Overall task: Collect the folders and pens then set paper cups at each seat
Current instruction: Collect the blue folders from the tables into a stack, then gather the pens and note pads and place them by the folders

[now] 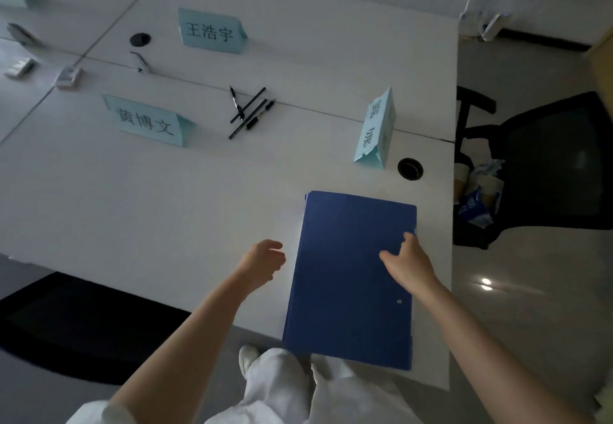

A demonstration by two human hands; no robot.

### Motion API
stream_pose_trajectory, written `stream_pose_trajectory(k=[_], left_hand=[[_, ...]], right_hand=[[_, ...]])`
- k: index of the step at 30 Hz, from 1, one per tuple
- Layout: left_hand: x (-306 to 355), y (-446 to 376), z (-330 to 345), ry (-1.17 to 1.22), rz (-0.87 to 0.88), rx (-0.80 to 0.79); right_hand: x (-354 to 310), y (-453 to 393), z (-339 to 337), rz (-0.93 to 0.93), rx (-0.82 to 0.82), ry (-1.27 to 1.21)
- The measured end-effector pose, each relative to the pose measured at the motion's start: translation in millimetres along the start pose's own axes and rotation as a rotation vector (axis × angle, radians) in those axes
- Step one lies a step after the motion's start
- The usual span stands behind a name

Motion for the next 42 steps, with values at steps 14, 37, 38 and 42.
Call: stream_pose_trajectory(k=[14, 37, 38, 42], left_hand=[[62, -24, -158, -0.342, 0.359, 0.166], [291, -324, -172, -0.532, 0.332, 0.541], [292, -331, -170, -0.538, 0.319, 0.543], [291, -354, -163, -0.569, 0.313, 0.554]], right_hand=[[-169, 12, 74, -0.182, -0.053, -0.03], [-393, -315, 98, -0.1, 0.05, 0.12], [-395, -319, 100, -0.08, 0.082, 0.162], [-400, -330, 106, -0.057, 0.157, 0.308]])
Point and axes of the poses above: each hand's wrist, its own y-axis away from the middle knuckle, its own z-axis out of the palm, x = y × z, the point moved 4 cm from there along -y, towards the middle knuckle, and after that the axes turned 13 degrees about y, right-handed, at the moved point
